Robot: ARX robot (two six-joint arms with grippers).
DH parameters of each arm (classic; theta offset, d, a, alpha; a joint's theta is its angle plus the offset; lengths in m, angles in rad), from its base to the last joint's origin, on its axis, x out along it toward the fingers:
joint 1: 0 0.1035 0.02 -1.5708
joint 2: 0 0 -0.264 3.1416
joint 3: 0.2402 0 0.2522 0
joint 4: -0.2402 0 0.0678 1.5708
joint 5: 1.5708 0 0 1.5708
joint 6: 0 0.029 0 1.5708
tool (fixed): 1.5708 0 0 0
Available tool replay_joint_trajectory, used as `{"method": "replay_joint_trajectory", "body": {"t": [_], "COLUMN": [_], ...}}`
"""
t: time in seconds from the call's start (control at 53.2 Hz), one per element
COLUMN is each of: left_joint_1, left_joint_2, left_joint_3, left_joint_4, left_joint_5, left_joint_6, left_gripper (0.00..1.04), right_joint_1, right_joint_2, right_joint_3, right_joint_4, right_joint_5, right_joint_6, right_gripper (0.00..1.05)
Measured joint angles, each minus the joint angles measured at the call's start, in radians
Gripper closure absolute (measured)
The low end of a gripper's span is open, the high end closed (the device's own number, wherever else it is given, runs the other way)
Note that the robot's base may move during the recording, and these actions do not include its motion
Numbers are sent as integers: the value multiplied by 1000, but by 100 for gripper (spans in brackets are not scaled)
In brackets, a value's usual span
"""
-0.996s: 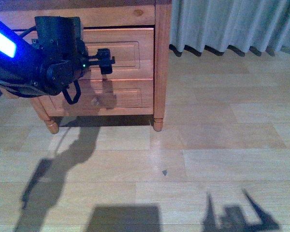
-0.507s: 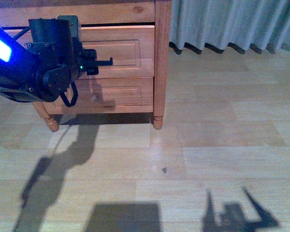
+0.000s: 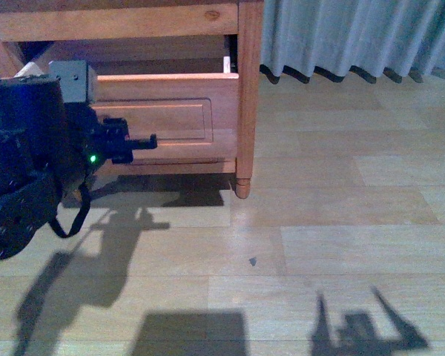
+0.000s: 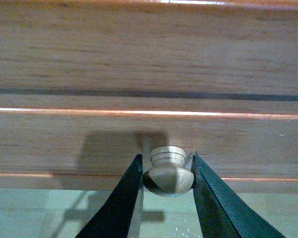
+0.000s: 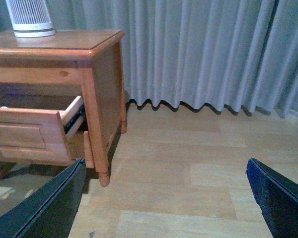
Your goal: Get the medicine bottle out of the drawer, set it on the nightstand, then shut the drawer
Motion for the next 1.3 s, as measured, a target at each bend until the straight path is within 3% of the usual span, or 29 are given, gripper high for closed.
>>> {"method": "replay_joint_trajectory", "body": {"t": [0.282,0.733,0.977,1.203,1.296], "left_joint_1": [-25,-101,-115,-32,8], "left_joint_2": [-90,-122,-104,-160,-252], "left_joint_3": [-286,-359,-400,-452,-495], "left_joint_4": [161,192,197,165,119], "left_joint_5": [-14,-119,-104,-82,-57], "left_joint_6": [-50,-133,-136,-126,-115], "left_gripper": [80,80,44,6,7], "right_joint_1": [0,0,0,0,0], "right_joint_2": [0,0,0,0,0], "right_joint_3": [0,0,0,0,0], "right_joint_4": [0,0,0,0,0], "right_joint_5": [0,0,0,0,0], "right_joint_6": [0,0,0,0,0], "right_gripper": [7,7,7,7,7]}}
